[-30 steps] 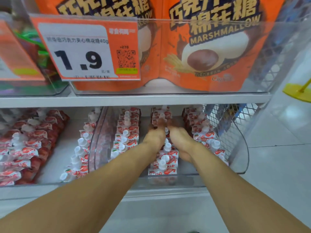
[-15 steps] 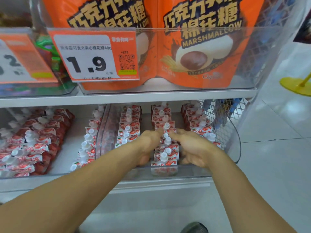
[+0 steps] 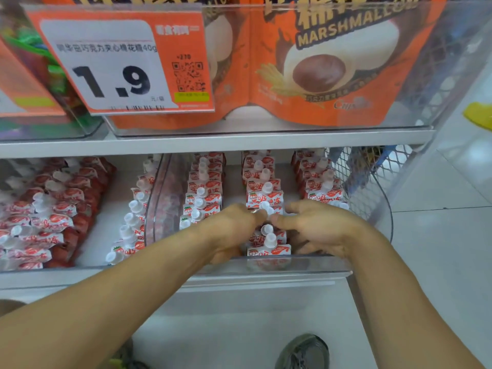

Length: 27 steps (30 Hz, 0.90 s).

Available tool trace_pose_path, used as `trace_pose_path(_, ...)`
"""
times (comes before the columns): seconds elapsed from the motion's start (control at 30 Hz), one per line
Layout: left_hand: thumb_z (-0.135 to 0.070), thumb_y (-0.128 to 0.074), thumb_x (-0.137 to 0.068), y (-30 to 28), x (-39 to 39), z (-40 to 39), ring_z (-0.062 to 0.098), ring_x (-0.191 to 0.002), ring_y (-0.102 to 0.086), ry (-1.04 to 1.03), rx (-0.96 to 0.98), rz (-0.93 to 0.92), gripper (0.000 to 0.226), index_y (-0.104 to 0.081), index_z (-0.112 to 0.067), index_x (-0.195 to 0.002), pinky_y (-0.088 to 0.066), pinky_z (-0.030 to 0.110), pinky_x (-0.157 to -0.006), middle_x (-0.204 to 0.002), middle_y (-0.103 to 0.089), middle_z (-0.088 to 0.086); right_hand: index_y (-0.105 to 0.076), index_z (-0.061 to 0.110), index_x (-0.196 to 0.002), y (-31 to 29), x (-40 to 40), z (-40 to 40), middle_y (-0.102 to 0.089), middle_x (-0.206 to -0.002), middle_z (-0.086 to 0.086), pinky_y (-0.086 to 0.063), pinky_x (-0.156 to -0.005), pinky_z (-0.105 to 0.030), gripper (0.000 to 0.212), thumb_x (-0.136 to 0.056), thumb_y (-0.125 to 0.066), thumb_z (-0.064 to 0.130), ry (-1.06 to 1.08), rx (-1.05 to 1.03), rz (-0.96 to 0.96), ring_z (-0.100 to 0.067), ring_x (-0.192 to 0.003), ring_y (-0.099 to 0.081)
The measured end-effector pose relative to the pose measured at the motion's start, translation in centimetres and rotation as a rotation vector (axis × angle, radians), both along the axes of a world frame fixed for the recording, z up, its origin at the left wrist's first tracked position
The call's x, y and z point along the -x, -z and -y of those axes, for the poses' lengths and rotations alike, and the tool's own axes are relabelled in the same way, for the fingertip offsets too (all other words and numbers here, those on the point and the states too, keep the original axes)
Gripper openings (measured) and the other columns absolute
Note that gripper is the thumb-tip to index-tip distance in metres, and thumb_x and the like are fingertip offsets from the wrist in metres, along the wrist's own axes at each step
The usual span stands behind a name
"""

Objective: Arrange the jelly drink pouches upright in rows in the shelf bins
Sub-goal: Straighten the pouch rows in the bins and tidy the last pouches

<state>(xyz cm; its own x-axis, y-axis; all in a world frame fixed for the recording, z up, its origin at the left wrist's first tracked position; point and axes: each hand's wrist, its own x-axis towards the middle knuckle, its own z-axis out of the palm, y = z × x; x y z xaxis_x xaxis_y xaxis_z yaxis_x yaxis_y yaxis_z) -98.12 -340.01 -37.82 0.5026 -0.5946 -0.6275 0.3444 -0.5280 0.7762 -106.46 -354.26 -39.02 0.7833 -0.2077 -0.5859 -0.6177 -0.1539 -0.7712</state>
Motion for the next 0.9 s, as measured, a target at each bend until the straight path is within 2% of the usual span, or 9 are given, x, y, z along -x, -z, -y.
trace_pose_path(0.1,-0.032,-0.051,-0.098,-0.6,0.0,-0.6,0.021,-0.110,-0.061,0.153,-0.097,0.144,0.019,-0.062,-0.017,-0.099,-0.047,0.041,-0.102,-0.114,-0.066,0.003,-0.068,0.005,-0.106,0.6,0.4,0.1,-0.072,-0.104,-0.008,-0.054,-0.096,-0.048,0.070,-0.069,-0.065,0.065,-0.012,0.077,-0.029,-0.024,-0.099,-0.068)
trace_pose_path(0.23,-0.023,-0.050,-0.100,-0.7,0.1,-0.4,0.014,-0.108,-0.060,0.173,-0.053,0.068,0.015,-0.063,-0.015,-0.097,-0.044,0.035,-0.104,-0.110,-0.067,-0.001,-0.065,0.003,-0.099,1.8,0.6,0.4,-0.067,-0.107,-0.026,-0.046,-0.098,-0.062,0.083,-0.060,-0.060,0.076,-0.062,0.154,-0.013,-0.036,-0.097,-0.068)
trace_pose_path(0.4,-0.019,-0.053,-0.098,-0.1,0.0,-0.4,0.018,-0.102,-0.064,0.083,-0.011,-0.003,0.018,-0.061,-0.007,-0.109,-0.050,0.035,-0.096,-0.110,-0.070,0.007,-0.063,-0.004,-0.105,0.0,0.6,0.1,-0.062,-0.118,-0.029,-0.042,-0.103,-0.061,0.071,-0.068,-0.066,0.057,-0.143,0.123,-0.019,-0.045,-0.112,-0.060)
trace_pose_path(0.53,-0.013,-0.056,-0.096,-0.7,-0.4,-0.5,0.014,-0.070,-0.069,0.091,-0.006,-0.078,0.009,-0.063,-0.010,-0.092,-0.057,0.029,-0.069,-0.080,-0.074,0.002,-0.059,-0.008,-0.116,-1.3,0.2,-0.2,-0.061,-0.118,-0.032,-0.048,-0.099,-0.055,0.038,-0.096,-0.056,0.024,-0.250,0.193,-0.108,-0.048,-0.108,-0.060)
trace_pose_path(0.6,-0.021,-0.053,-0.098,-1.6,-0.6,-0.4,0.019,-0.075,-0.070,0.069,-0.036,-0.022,0.015,-0.062,-0.010,-0.093,-0.057,0.034,-0.074,-0.073,-0.074,0.003,-0.057,-0.009,-0.115,-1.6,-0.3,-0.1,-0.065,-0.104,-0.026,-0.052,-0.092,-0.049,0.032,-0.096,-0.051,0.016,-0.230,0.334,-0.175,-0.042,-0.094,-0.063)
trace_pose_path(0.67,-0.032,-0.049,-0.099,-0.9,-1.4,0.1,0.027,-0.099,-0.063,-0.029,-0.080,0.098,0.026,-0.058,-0.009,-0.109,-0.049,0.041,-0.093,-0.090,-0.071,0.009,-0.055,-0.008,-0.110,-1.6,-1.1,0.3,-0.060,-0.090,-0.014,-0.053,-0.079,-0.040,0.026,-0.095,-0.047,0.011,-0.126,0.416,-0.189,-0.027,-0.078,-0.060)
trace_pose_path(0.73,-0.037,-0.047,-0.098,-0.2,-1.6,0.7,0.030,-0.114,-0.058,-0.074,-0.091,0.148,0.043,-0.053,-0.006,-0.128,-0.044,0.044,-0.104,-0.113,-0.066,0.012,-0.053,-0.003,-0.116,-1.0,-2.3,0.3,-0.059,-0.103,-0.017,-0.053,-0.091,-0.044,0.032,-0.092,-0.047,0.017,0.038,0.375,-0.092,-0.028,-0.095,-0.062)
trace_pose_path(0.8,-0.037,-0.049,-0.094,0.5,-1.4,1.3,0.026,-0.110,-0.062,-0.078,-0.049,0.095,0.045,-0.057,-0.008,-0.128,-0.045,0.045,-0.103,-0.117,-0.067,0.010,-0.058,-0.001,-0.112,-0.3,-3.0,0.0,-0.063,-0.114,-0.026,-0.047,-0.101,-0.056,0.039,-0.085,-0.050,0.026,0.088,0.288,-0.026,-0.030,-0.107,-0.062)
trace_pose_path(0.9,-0.047,-0.044,-0.082,1.7,-1.3,1.7,0.025,-0.121,-0.055,-0.055,-0.038,0.095,0.061,-0.054,-0.013,-0.132,-0.038,0.045,-0.108,-0.130,-0.061,0.007,-0.063,-0.001,-0.103,0.6,-3.6,-0.6,-0.064,-0.119,-0.022,-0.043,-0.104,-0.056,0.033,-0.085,-0.052,0.025,0.069,0.258,-0.033,-0.030,-0.114,-0.060)
